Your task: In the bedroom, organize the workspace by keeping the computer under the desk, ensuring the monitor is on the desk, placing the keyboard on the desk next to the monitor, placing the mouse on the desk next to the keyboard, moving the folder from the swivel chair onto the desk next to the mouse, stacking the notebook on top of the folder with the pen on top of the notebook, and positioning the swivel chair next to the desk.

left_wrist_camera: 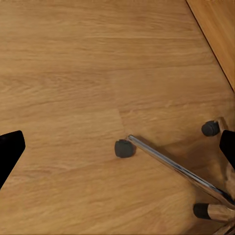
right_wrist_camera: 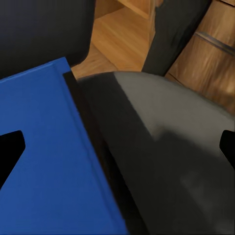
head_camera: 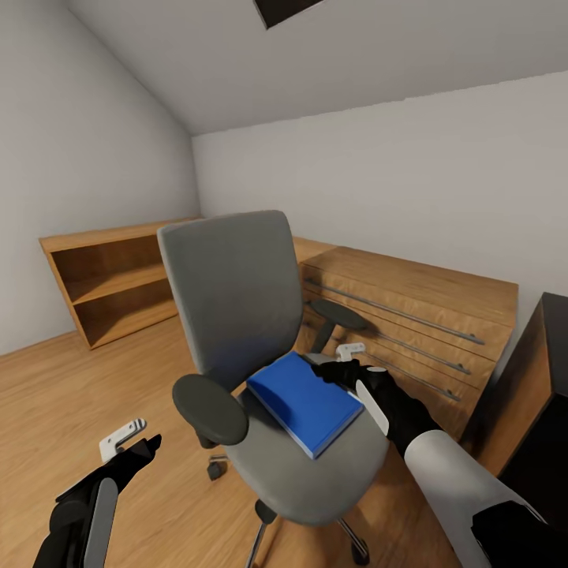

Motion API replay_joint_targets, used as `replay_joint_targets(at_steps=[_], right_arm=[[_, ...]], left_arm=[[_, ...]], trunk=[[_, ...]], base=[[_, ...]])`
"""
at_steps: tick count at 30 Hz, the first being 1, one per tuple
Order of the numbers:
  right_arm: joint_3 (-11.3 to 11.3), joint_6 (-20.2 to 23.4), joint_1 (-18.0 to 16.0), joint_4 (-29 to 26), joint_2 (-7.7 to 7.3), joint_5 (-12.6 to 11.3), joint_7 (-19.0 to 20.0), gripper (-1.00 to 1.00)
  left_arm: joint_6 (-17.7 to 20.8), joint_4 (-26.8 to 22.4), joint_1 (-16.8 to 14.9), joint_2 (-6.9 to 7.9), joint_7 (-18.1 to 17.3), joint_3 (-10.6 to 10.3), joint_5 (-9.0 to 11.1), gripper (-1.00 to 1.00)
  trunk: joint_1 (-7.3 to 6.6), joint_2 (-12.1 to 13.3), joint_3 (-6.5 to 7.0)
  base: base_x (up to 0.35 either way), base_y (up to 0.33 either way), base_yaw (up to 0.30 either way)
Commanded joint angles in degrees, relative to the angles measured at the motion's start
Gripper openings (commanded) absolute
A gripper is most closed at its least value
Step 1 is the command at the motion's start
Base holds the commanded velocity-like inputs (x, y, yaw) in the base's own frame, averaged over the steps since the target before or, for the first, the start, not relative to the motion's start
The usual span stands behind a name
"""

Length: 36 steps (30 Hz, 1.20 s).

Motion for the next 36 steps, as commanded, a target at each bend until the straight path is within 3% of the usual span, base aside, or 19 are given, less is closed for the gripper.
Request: replay_joint_targets(at_steps=[1,10,20,36], right_arm=[[0.05,0.27,-0.03,-0.08,-0.01,-0.2,0.02,1.0],[0.25,0.33,-0.03,-0.07,0.05,-0.27,0.21,1.0],[2.52,0.36,-0.03,-0.13,0.34,-0.26,0.35,1.0],[2.55,0.2,-0.03,-0.15,0.43,-0.51,0.31,1.0]], left_arm=[[0.3,-0.08,-0.04,-0.04,0.42,0.05,0.63,1.0],[0.31,-0.21,-0.04,-0.04,0.42,0.94,0.7,1.0],[0.31,-0.24,-0.04,-0.04,0.49,1.53,0.71,1.0],[0.42,-1.9,-0.04,-0.07,0.48,2.89,0.71,1.0]], trunk=[[-0.01,-0.02,-0.06],[-0.01,-0.02,-0.06],[-0.01,-0.02,-0.06],[-0.01,-0.02,-0.06]], base=[[0.026,0.0,0.0],[0.009,0.0,0.0],[0.0,0.0,0.0],[0.0,0.0,0.061]])
